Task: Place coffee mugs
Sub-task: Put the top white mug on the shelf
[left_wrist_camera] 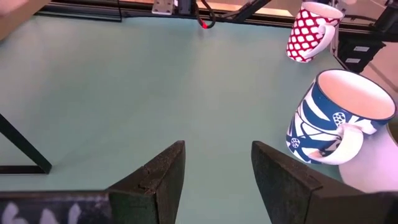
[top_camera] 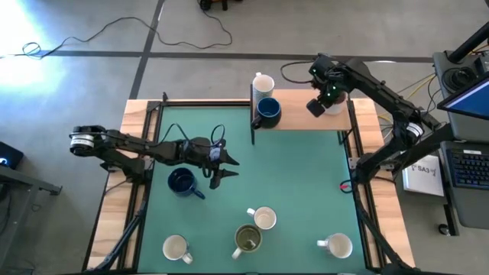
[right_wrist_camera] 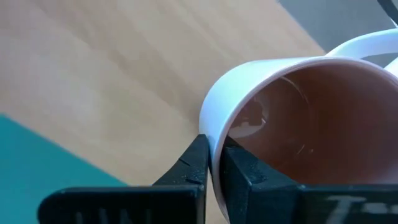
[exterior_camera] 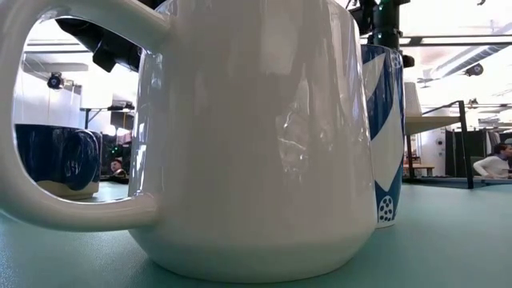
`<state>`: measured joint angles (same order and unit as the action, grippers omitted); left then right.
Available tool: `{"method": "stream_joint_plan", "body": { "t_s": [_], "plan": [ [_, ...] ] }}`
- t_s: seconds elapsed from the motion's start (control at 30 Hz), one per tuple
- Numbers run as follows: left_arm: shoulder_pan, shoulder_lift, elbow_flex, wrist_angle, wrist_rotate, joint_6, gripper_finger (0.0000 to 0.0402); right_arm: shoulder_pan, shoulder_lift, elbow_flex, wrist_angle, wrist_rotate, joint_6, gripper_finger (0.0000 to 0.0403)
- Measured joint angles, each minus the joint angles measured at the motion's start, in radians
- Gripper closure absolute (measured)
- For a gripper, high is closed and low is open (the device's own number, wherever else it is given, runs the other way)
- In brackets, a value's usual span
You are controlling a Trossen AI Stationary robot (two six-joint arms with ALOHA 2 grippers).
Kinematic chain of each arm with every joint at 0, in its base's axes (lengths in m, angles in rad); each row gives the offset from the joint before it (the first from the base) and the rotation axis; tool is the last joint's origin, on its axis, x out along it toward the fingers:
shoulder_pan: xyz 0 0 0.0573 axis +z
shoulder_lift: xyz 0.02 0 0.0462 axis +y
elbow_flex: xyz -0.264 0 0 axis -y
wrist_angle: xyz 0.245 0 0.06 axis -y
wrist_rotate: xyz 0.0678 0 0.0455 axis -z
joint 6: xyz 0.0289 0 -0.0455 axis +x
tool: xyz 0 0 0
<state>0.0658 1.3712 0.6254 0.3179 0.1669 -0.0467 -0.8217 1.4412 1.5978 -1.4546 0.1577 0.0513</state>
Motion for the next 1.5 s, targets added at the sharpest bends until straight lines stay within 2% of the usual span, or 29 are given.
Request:
{"method": "stream_joint_plan", "body": {
  "t_s": [0.2, 0.3, 0.57, 0.87, 1.5],
  "plan": [
    [0.0, 0.0, 0.0, 0.001, 0.0, 0.0, 0.0233, -0.066, 0.0, 0.0, 0.019, -0.004, -0.04, 0.0389],
    [0.001, 0.0, 0.0, 0.001, 0.0, 0.0, 0.0233, -0.087, 0.0, 0.0, 0.037, -0.038, -0.06, 0.0389],
    [0.002, 0.0, 0.0, 0.001, 0.001, 0.0, 0.0233, -0.12, 0.0, 0.0, 0.099, -0.09, -0.081, 0.0389],
    [0.002, 0.0, 0.0, 0.0, 0.0, 0.001, 0.0233, -0.158, 0.001, 0.001, 0.108, -0.1, -0.078, 0.039],
    [0.005, 0.0, 0.0, -0.012, -0.018, 0.015, 0.0233, -0.17, 0.002, 0.0, 0.136, -0.106, -0.09, 0.0389]
  ]
}}
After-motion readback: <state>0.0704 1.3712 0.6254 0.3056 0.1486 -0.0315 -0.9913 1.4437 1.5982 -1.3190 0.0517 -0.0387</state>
